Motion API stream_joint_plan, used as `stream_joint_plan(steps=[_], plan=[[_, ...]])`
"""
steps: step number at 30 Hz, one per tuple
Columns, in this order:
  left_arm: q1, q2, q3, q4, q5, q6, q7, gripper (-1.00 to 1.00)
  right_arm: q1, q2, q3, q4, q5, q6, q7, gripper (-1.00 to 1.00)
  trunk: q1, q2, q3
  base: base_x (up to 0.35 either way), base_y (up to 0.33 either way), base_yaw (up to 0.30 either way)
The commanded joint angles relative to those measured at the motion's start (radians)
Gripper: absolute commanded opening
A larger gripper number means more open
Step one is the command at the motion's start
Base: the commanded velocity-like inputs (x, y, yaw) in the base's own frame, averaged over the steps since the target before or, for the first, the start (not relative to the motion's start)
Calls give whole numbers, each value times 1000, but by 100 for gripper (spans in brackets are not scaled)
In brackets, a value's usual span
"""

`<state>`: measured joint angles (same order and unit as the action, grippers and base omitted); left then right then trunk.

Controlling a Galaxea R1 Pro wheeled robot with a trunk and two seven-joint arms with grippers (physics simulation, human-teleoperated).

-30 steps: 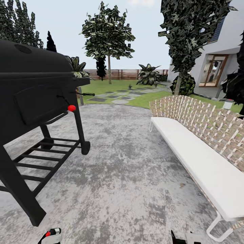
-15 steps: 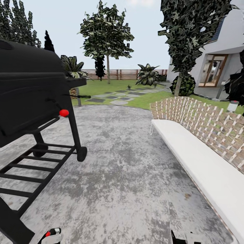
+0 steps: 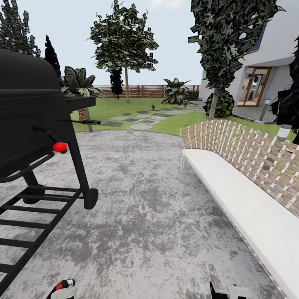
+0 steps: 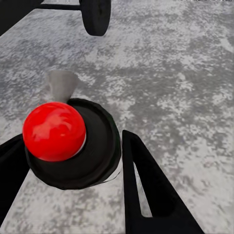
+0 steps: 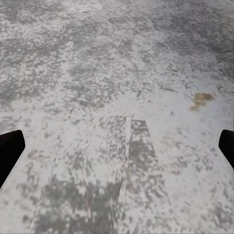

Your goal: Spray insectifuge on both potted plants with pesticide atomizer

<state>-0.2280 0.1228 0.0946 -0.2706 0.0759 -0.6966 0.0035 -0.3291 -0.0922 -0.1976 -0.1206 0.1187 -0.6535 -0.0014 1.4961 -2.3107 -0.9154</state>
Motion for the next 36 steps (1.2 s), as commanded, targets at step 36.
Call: stream_joint_plan(steps=[36], plan=[[-1,0,-3,2,4,-3,-3,-100,-1,0,-8,2,11,-3,0,100,0,0,-1,335,-19,0]])
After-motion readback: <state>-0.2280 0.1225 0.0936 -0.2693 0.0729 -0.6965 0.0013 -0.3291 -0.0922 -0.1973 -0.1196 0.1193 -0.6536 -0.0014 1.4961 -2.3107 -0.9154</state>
